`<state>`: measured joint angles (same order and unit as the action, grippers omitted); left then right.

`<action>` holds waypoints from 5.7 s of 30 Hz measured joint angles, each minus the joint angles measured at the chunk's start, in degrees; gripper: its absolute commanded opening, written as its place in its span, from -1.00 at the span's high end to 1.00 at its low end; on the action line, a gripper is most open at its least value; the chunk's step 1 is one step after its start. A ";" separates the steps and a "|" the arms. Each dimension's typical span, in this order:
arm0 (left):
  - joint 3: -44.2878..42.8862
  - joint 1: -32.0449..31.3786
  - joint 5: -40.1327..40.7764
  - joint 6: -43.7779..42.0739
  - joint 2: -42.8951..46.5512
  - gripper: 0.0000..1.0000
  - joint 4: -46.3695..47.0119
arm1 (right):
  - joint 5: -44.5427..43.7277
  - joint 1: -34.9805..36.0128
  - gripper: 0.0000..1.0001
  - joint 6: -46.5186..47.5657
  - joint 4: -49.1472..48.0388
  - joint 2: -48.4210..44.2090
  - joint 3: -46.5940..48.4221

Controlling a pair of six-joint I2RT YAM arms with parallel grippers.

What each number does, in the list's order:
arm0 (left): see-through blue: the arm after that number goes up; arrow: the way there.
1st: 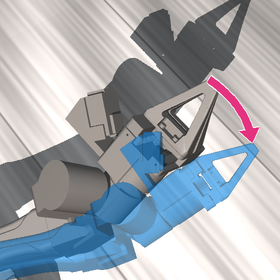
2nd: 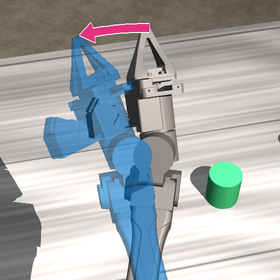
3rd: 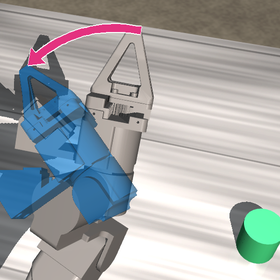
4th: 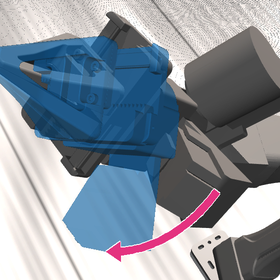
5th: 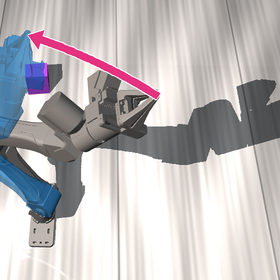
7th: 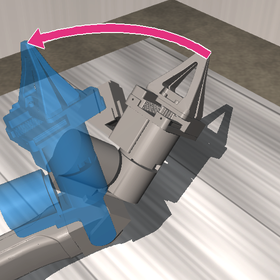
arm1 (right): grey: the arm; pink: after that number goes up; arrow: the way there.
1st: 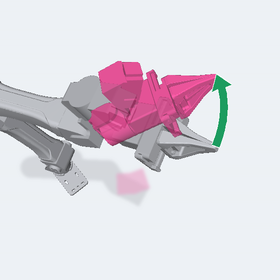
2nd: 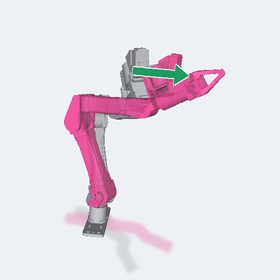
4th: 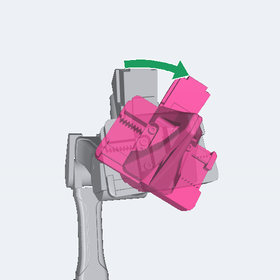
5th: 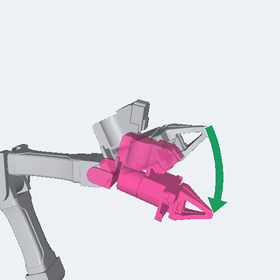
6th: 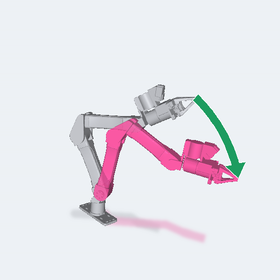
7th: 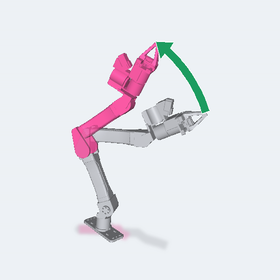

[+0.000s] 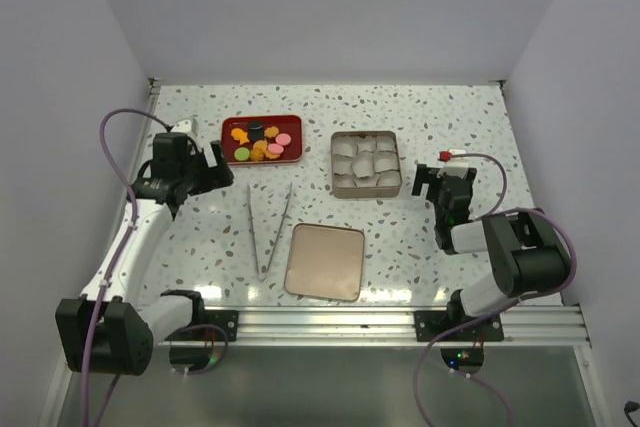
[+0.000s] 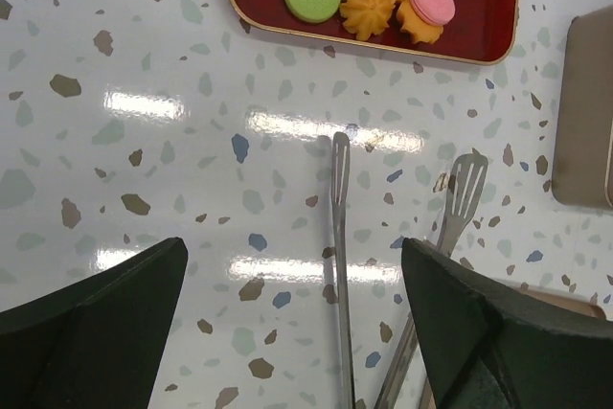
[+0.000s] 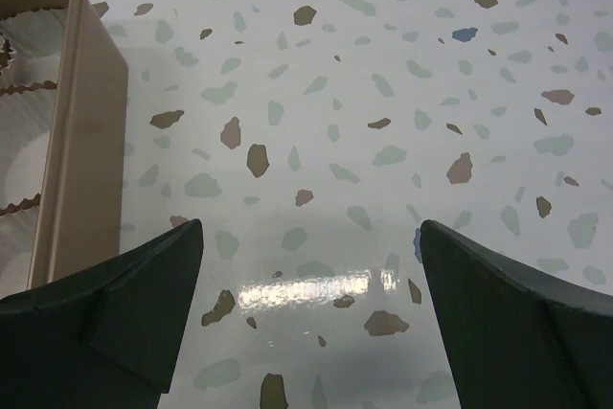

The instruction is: Pack the cookies

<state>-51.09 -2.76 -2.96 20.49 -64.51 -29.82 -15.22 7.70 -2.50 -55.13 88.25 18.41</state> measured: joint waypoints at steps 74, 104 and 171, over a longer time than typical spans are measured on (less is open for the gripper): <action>13.68 -29.05 8.24 12.11 -5.90 -1.00 -0.61 | 22.27 4.66 -0.97 -26.27 112.98 -51.82 53.94; 10.12 -33.20 17.20 14.80 -18.58 -0.69 6.47 | 20.81 8.00 -0.97 -24.61 116.06 -51.95 52.74; -26.18 -34.07 5.46 11.67 0.17 -0.21 -22.25 | 32.22 36.54 -0.82 -41.66 90.62 10.19 79.82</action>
<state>-77.28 -36.84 2.50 32.16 -64.34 -52.07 16.99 44.25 -44.16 35.48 98.43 98.24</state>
